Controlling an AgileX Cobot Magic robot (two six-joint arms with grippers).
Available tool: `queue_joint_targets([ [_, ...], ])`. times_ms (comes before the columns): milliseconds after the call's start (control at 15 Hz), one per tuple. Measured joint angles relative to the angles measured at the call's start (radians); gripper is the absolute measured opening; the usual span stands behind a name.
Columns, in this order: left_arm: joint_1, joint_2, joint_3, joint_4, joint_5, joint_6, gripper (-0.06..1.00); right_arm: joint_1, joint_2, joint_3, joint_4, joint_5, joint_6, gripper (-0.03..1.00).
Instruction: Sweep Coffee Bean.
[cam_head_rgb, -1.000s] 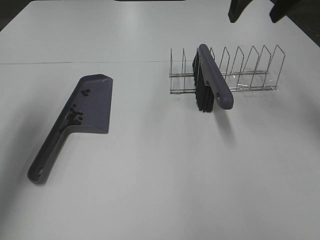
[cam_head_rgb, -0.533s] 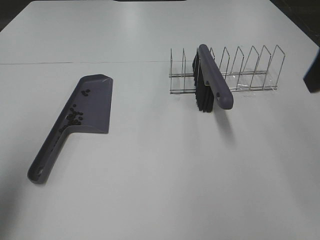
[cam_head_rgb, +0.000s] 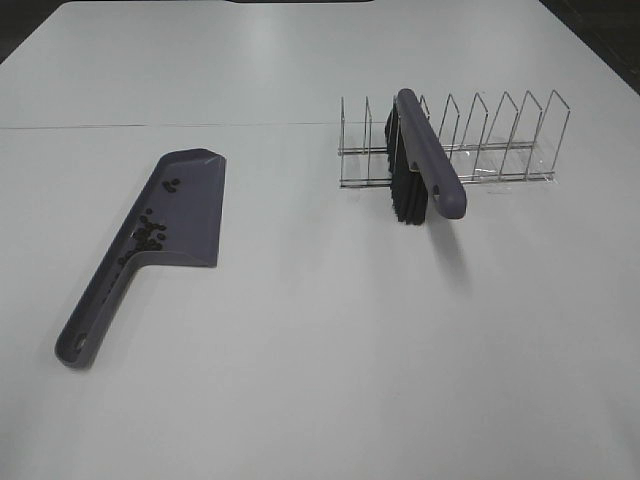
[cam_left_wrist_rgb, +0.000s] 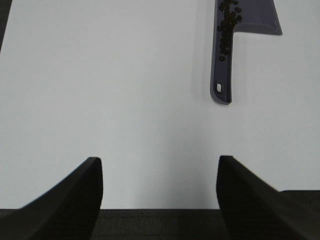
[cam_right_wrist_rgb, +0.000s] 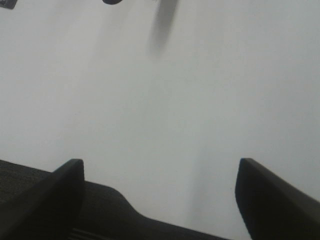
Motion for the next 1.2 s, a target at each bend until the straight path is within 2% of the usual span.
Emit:
queue_joint_targets([
  [133, 0.000, -0.220, 0.050, 0.074, -0.008, -0.071, 0.60, 0.000, -0.211, 0.101, 0.000, -0.016, -0.003, 0.72],
  [333, 0.000, -0.363, 0.055, 0.084, 0.023, -0.081, 0.60, 0.000, -0.378, 0.109, -0.001, -0.051, -0.011, 0.72],
  [467, 0.000, -0.376, 0.056, 0.061, 0.036, -0.081, 0.60, 0.000, -0.491, 0.111, 0.011, -0.036, -0.012, 0.72],
  [667, 0.000, -0.379, 0.067, 0.033, 0.028, -0.084, 0.60, 0.000, -0.569, 0.111, 0.030, 0.040, -0.014, 0.72],
  [733, 0.000, -0.381, 0.082, 0.031, -0.037, -0.084, 0.60, 0.000, -0.572, 0.119, 0.025, 0.097, -0.049, 0.72],
  [867, 0.000, -0.381, 0.112, 0.024, -0.089, -0.077, 0.60, 0.000, -0.572, 0.124, 0.020, 0.099, -0.060, 0.72],
  [1200, 0.000, -0.381, 0.112, 0.006, -0.101, -0.052, 0.60, 0.000, -0.572, 0.125, 0.018, 0.099, -0.060, 0.72],
])
